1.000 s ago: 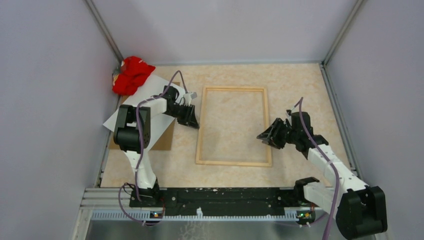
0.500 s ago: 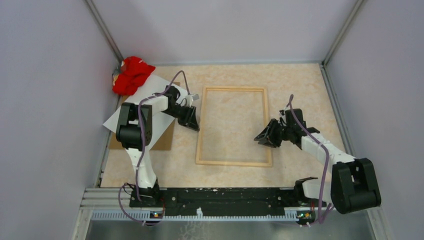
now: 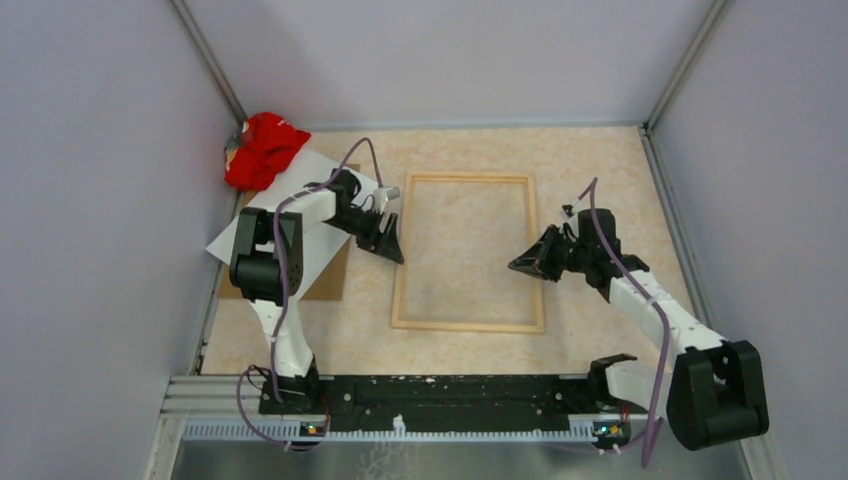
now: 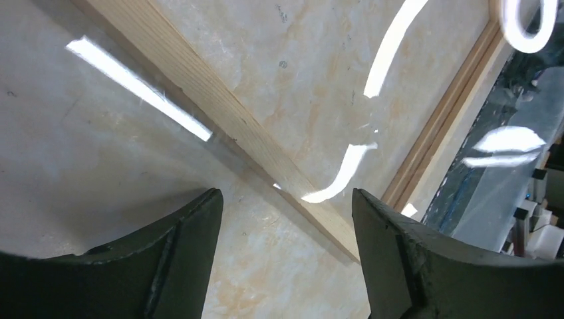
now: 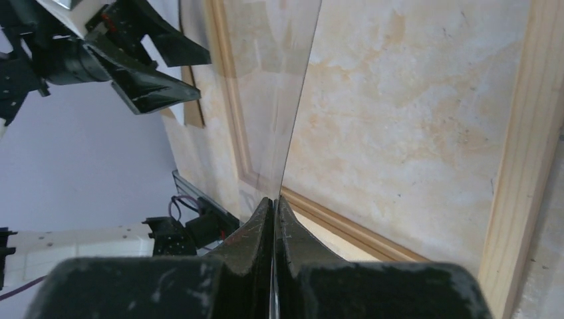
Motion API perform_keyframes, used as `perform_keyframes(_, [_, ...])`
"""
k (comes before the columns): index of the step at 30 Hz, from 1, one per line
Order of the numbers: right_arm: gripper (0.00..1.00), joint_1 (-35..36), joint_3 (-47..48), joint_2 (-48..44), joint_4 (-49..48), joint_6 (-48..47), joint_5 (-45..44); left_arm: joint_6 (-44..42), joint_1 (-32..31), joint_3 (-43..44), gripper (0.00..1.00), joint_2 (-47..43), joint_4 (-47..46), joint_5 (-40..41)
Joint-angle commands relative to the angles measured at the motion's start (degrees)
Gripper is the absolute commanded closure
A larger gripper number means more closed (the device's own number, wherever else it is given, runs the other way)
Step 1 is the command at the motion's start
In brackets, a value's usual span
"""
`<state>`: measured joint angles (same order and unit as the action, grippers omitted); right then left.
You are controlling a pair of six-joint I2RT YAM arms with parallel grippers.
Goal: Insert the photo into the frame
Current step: Place the photo frame item in the photo frame.
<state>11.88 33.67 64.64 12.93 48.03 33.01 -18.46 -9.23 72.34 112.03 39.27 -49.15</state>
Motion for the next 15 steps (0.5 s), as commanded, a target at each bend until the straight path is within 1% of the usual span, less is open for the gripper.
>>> perform_keyframes(1, [1.00, 0.6, 5.7, -4.3, -3.3, 0.9, -0.1, -5.4, -0.2, 5.0, 0.21, -2.6, 5.0, 1.1])
perform_keyframes(2, [1.00, 0.8, 6.2, -4.8, -3.3, 1.0, -0.3, -6.3, -0.2, 6.8, 0.15, -2.2, 7.1, 1.1])
perform_keyframes(3, [1.00, 0.9, 6.4, -5.3, -3.5, 1.5, -0.6, -7.3, -0.2, 8.7, 0.07, -1.8, 9.1, 1.2])
perform_keyframes(4, [1.00, 1.0, 6.2, -5.8, -4.0, 2.2, -0.7, -8.3, -0.2, 10.4, 0.02, -1.4, 10.7, 1.5])
perform_keyframes(9, [1.00, 1.5, 7.3, -4.6, -6.2, 4.4, -0.3, -12.3, -0.2, 16.4, 0.01, -2.8, 15.1, 3.8])
perform_keyframes(12, [1.00, 1.6, 9.9, -2.6, -7.5, 6.0, -0.5, -14.0, -0.2, 18.6, 0.01, -5.4, 16.6, 5.1])
perform_keyframes(15, [1.00, 2.2, 13.2, -0.4, -9.2, 7.7, -2.3, -17.6, -0.5, 19.6, 0.01, -9.8, 17.5, 5.3])
